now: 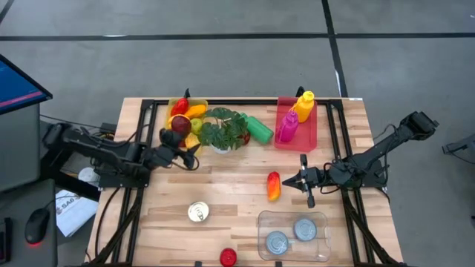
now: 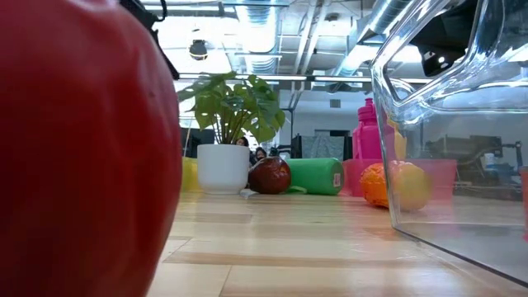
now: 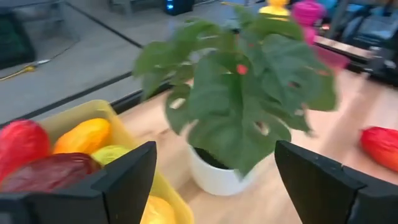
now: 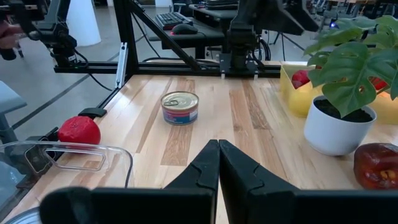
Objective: Pick & Place Food Item
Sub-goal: Put the green water bottle into the pink bin
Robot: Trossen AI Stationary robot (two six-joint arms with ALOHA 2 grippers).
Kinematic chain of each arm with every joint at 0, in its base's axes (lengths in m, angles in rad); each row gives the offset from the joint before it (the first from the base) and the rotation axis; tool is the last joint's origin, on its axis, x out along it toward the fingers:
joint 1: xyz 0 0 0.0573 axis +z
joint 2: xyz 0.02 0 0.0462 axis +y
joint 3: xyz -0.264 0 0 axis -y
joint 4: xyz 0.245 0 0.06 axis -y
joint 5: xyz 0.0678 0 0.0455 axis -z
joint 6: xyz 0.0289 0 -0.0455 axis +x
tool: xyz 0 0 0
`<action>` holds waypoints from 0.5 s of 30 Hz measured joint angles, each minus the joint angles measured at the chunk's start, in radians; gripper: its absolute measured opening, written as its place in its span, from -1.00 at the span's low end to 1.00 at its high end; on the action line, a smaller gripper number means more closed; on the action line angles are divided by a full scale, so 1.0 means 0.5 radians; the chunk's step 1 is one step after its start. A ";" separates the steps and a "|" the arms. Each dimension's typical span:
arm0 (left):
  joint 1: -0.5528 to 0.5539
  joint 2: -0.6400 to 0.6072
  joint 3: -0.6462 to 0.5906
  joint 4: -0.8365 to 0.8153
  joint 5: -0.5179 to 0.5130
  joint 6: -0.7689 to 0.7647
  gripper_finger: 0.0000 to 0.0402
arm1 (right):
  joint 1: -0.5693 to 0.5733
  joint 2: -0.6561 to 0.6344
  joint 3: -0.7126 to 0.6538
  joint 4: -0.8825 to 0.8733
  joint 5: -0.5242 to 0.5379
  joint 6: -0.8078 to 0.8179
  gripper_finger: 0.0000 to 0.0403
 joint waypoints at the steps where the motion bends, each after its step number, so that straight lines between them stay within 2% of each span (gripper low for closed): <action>1: -0.035 0.001 0.000 0.007 -0.001 0.000 0.55 | 0.000 0.000 0.000 0.002 0.000 0.001 -0.97; 9: -0.194 0.000 -0.022 0.112 0.004 0.086 0.44 | -0.002 0.000 0.000 0.244 0.071 0.013 -0.97; 12: -0.204 0.000 -0.143 0.437 0.098 0.315 0.37 | -0.027 0.000 0.000 0.272 0.151 0.020 -0.98; 15: -0.191 -0.001 -0.291 0.899 0.360 0.598 0.29 | -0.099 0.000 -0.001 0.270 0.188 0.075 -0.99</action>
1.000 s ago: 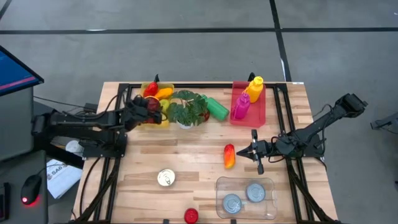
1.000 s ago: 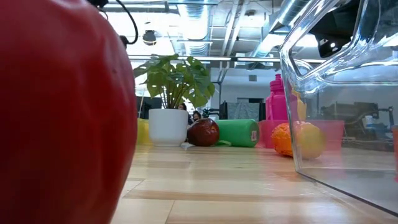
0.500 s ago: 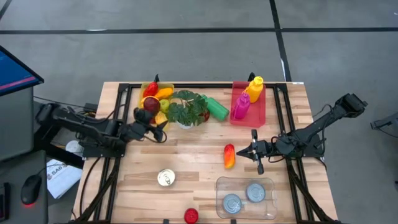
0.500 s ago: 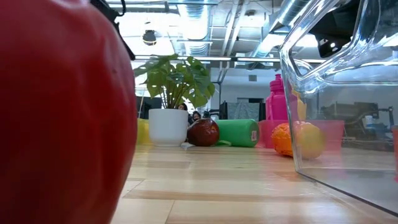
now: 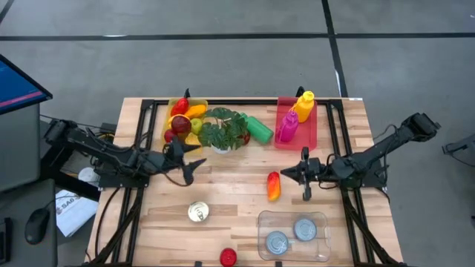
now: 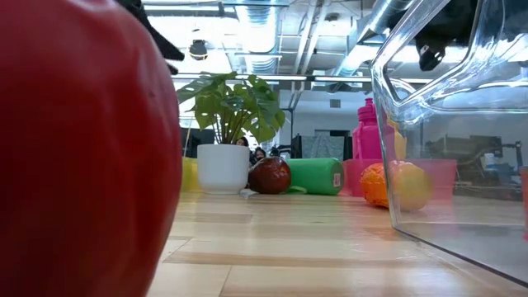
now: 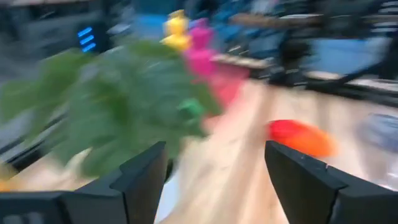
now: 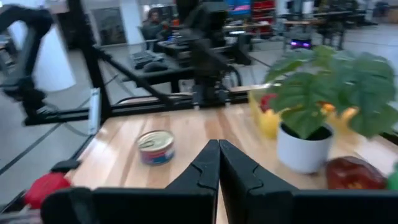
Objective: Pick & Place Food Item
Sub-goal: Put the green water bottle into the pink bin
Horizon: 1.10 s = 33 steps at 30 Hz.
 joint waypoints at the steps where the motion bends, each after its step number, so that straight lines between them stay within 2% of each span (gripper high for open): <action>1: 0.009 0.000 -0.048 0.130 0.087 0.082 0.25 | -0.029 0.000 0.000 0.000 0.001 0.022 -0.99; 5: 0.085 0.000 -0.175 0.519 0.283 0.276 0.13 | -0.139 0.000 0.000 -0.001 0.000 0.053 -0.99; 11: 0.354 0.000 -0.202 0.532 0.586 0.327 -0.04 | -0.338 0.000 0.000 -0.006 -0.062 0.052 -1.00; 18: 0.744 0.000 -0.202 0.550 0.984 0.329 -0.21 | -0.723 0.000 0.053 -0.104 -0.152 0.051 -1.00; 21: 0.886 0.000 -0.202 0.549 1.062 0.329 -0.28 | -0.876 0.000 0.111 -0.233 -0.156 0.043 -1.00; 26: 1.031 0.000 -0.202 0.549 1.095 0.329 -0.38 | -1.059 0.000 0.162 -0.259 -0.154 0.018 -1.00; 33: 1.073 0.000 -0.202 0.549 1.104 0.329 -0.46 | -1.086 -0.001 0.233 -0.261 -0.153 0.016 -1.00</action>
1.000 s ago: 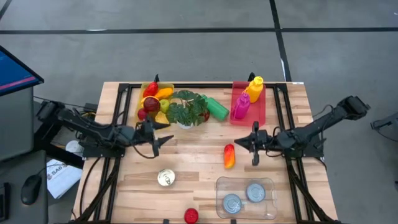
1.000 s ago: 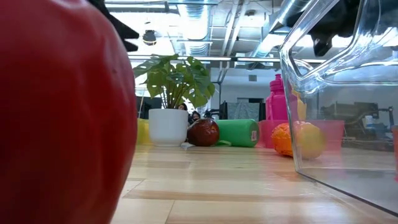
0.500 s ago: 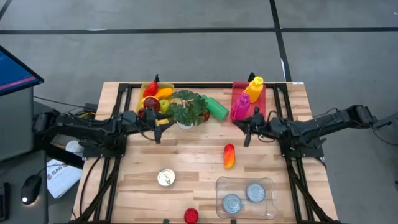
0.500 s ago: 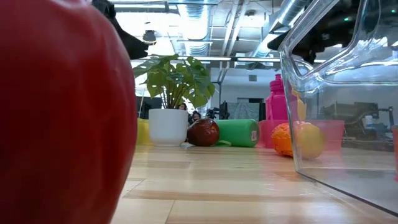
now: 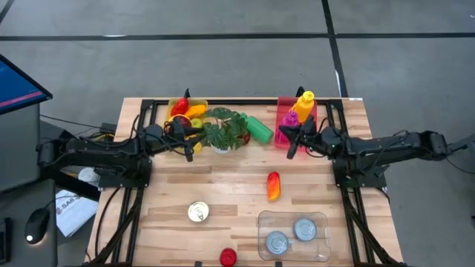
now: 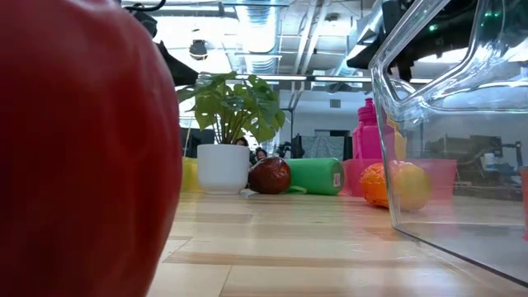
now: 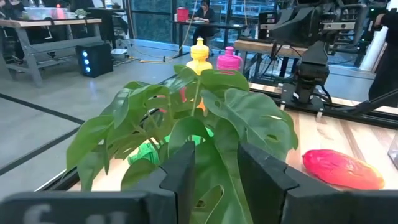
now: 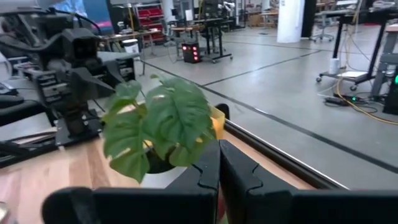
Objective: Pick & Place Food Item
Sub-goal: Put the green water bottle into the pink bin
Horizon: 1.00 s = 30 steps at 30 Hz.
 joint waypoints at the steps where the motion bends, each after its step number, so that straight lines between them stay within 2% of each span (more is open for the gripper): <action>1: 0.000 0.000 0.000 0.000 0.000 0.000 -0.47 | 0.011 0.000 0.009 0.000 0.000 -0.001 -1.00; 13: 0.000 0.000 0.000 -0.002 -0.002 -0.001 -0.48 | 0.117 0.001 0.084 0.009 0.001 -0.002 -1.00; 22: 0.000 0.000 0.000 -0.002 -0.003 0.000 -0.48 | 0.111 0.001 0.084 -0.005 0.002 -0.002 -1.00; 25: 0.000 0.000 0.000 0.000 -0.012 0.010 -0.48 | 0.064 0.002 0.084 0.080 0.025 -0.057 -1.00; 30: 0.000 0.000 0.000 0.070 -0.012 0.238 -0.48 | -0.098 0.002 0.084 0.345 0.110 -0.164 -1.00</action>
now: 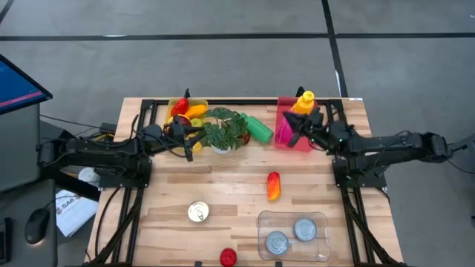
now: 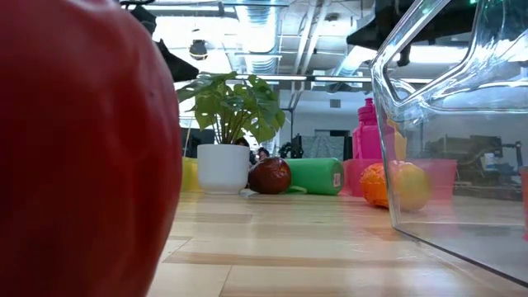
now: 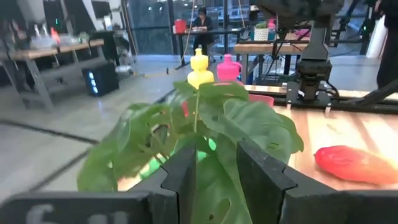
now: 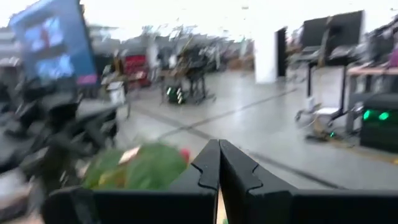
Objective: Pick & Place Food Item
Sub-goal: Put the green water bottle into the pink bin
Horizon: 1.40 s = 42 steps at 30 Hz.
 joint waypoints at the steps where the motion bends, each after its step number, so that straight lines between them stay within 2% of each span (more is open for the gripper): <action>1: 0.000 0.000 0.000 0.010 0.001 0.030 -0.48 | -0.040 0.000 0.000 0.052 -0.001 -0.002 -1.00; 5: 0.000 0.000 0.000 0.019 0.001 0.062 -0.48 | -0.215 0.001 0.036 0.080 -0.083 -0.131 -1.00; 11: 0.000 0.000 0.000 0.018 0.002 0.062 -0.48 | -0.427 0.162 0.331 -0.216 -0.418 -0.139 -1.00; 19: 0.000 0.000 0.000 0.016 0.003 0.062 -0.48 | -0.634 0.628 0.944 -0.901 -0.509 -0.209 -1.00; 23: 0.000 0.000 0.000 0.001 0.003 0.062 -0.48 | -0.745 0.878 1.252 -1.242 -0.763 -0.211 -1.00; 33: 0.000 0.000 0.000 -0.006 0.005 0.061 -0.48 | -0.995 1.454 1.836 -1.721 -1.418 -0.211 -1.00; 36: 0.000 0.000 0.000 -0.005 0.005 0.061 -0.48 | -1.049 1.636 2.007 -1.866 -1.522 -0.213 -1.00; 42: 0.000 0.000 0.000 -0.007 0.006 0.061 -0.48 | -1.109 1.970 2.333 -2.241 -1.571 -0.289 -1.00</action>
